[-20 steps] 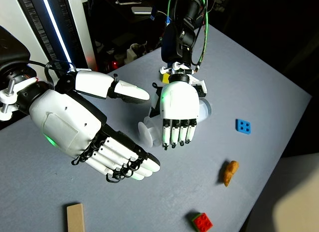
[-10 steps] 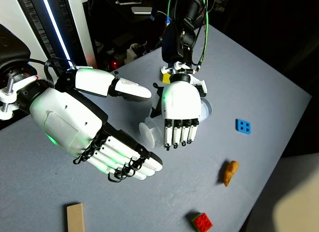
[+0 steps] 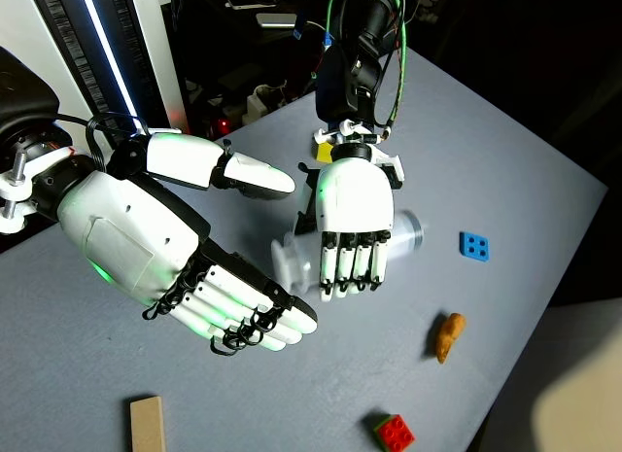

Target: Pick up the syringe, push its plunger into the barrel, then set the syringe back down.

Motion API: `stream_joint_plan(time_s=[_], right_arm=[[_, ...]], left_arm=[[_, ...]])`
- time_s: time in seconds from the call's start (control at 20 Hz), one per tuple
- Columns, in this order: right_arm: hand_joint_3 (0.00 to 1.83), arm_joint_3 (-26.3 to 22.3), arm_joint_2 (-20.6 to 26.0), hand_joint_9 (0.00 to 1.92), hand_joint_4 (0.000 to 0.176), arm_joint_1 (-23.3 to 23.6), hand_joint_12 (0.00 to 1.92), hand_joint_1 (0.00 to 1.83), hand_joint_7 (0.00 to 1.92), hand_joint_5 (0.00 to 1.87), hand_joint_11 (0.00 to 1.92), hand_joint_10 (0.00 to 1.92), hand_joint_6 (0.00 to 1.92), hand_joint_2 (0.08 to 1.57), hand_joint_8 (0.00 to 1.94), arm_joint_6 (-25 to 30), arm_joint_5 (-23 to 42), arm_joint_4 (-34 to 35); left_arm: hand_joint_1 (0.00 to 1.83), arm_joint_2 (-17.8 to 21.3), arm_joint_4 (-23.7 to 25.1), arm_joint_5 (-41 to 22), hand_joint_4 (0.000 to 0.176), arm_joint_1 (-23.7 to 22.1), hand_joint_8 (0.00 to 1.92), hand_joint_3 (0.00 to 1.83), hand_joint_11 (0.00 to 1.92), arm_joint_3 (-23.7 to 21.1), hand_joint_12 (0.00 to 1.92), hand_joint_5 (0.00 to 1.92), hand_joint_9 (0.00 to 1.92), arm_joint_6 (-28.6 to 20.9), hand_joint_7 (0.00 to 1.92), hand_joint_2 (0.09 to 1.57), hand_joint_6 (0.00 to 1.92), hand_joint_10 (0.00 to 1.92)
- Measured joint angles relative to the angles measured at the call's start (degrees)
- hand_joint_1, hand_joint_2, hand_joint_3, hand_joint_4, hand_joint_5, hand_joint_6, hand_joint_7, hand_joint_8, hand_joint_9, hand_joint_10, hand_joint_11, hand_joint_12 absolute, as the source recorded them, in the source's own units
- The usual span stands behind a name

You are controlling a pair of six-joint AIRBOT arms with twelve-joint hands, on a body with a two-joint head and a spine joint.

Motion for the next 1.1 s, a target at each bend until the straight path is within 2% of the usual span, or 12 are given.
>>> stream_joint_plan(time_s=[0.15, 0.3, 0.4, 0.55, 0.65, 0.8, 0.9, 0.95, 1.0, 1.1], right_arm=[[0.00, -0.02, 0.00, 0.09, 0.000, 0.00, 0.52, 0.33, 0.08, 0.09, 0.00, 0.00, 0.00, 1.14, 0.00, 0.04, 0.00, 0.00], [0.00, 0.00, 0.00, 0.09, 0.000, 0.00, 0.49, 0.32, 0.07, 0.07, 0.00, 0.00, 0.00, 1.14, 0.00, 0.04, 0.02, 0.00], [0.00, 0.00, 0.00, 0.07, 0.000, 0.00, 0.44, 0.30, 0.05, 0.06, 0.00, 0.00, 0.00, 1.15, 0.00, 0.07, 0.00, 0.00], [0.00, 0.07, 0.00, 0.06, 0.000, 0.00, 0.43, 0.30, 0.05, 0.06, 0.00, 0.00, 0.00, 1.15, 0.00, 0.07, 0.04, 0.00], [0.00, 0.17, 0.00, 0.07, 0.000, 0.00, 0.42, 0.32, 0.06, 0.08, 0.00, 0.00, 0.00, 1.15, 0.00, 0.09, 0.04, 0.02], [0.00, 0.15, 0.00, 0.07, 0.000, 0.00, 0.43, 0.30, 0.06, 0.07, 0.00, 0.00, 0.00, 1.15, 0.00, 0.09, 0.02, 0.00], [0.00, 0.17, 0.00, 0.07, 0.000, 0.00, 0.47, 0.29, 0.06, 0.07, 0.00, 0.00, 0.00, 1.16, 0.00, 0.09, 0.02, 0.00], [0.00, 0.17, 0.00, 0.08, 0.000, 0.00, 0.49, 0.30, 0.07, 0.08, 0.00, 0.00, 0.00, 1.15, 0.00, 0.09, 0.02, 0.00], [0.00, 0.15, 0.09, 0.09, 0.000, 0.00, 0.49, 0.31, 0.08, 0.09, 0.00, 0.00, 0.01, 1.15, 0.01, 0.09, 0.02, 0.02], [0.00, 0.17, 0.13, 0.09, 0.000, 0.00, 0.50, 0.31, 0.08, 0.09, 0.00, 0.00, 0.00, 1.15, 0.00, 0.11, 0.04, 0.02]], left_arm=[[0.53, 0.00, 0.00, 0.00, 0.000, -0.02, 0.00, 0.00, 0.00, -0.28, 0.45, 0.16, 0.15, -0.02, 0.16, 1.01, 0.00, 0.00], [0.48, 0.02, -0.07, 0.11, 0.000, -0.26, 0.00, 0.00, 0.00, -0.44, 0.14, 0.01, 0.01, 0.00, 0.01, 0.97, 0.00, 0.00], [0.40, 0.50, -0.04, 0.13, 0.000, -0.81, 0.00, 0.00, 0.00, -0.90, 0.08, 0.00, 0.00, 0.02, 0.00, 0.96, 0.00, 0.00], [0.44, 1.99, 0.09, -0.04, 0.000, -1.79, 0.00, 0.00, 0.00, -1.53, 0.03, 0.00, 0.00, -0.02, 0.00, 0.94, 0.00, 0.00], [0.37, 3.45, 0.02, 0.09, 0.000, -2.08, 0.00, 0.01, 0.02, -2.21, 0.04, 0.00, 0.00, 0.20, 0.00, 0.96, 0.00, 0.00], [0.40, 6.58, -0.72, 0.00, 0.000, -2.49, 0.00, 0.00, 0.00, -3.91, 0.02, 0.00, 0.00, 1.03, 0.00, 0.96, 0.00, 0.00], [0.37, 8.83, -8.87, -0.35, 0.000, -3.39, 0.00, 0.00, 0.01, -6.25, 0.02, 0.00, 0.00, 8.31, 0.00, 0.97, 0.00, 0.00], [0.36, 10.08, -10.69, -1.07, 0.000, -3.45, 0.00, 0.00, 0.03, -7.43, 0.03, 0.00, 0.00, 10.49, 0.00, 0.97, 0.00, 0.00], [0.35, 11.74, -15.32, -2.12, 0.000, -3.67, 0.00, 0.00, 0.03, -8.87, 0.04, 0.00, 0.00, 12.81, 0.00, 0.97, 0.00, 0.00], [0.35, 14.19, -21.42, -6.03, 0.000, -3.76, 0.00, 0.00, 0.03, -11.98, 0.04, 0.00, 0.00, 16.94, 0.00, 0.96, 0.00, 0.00]])
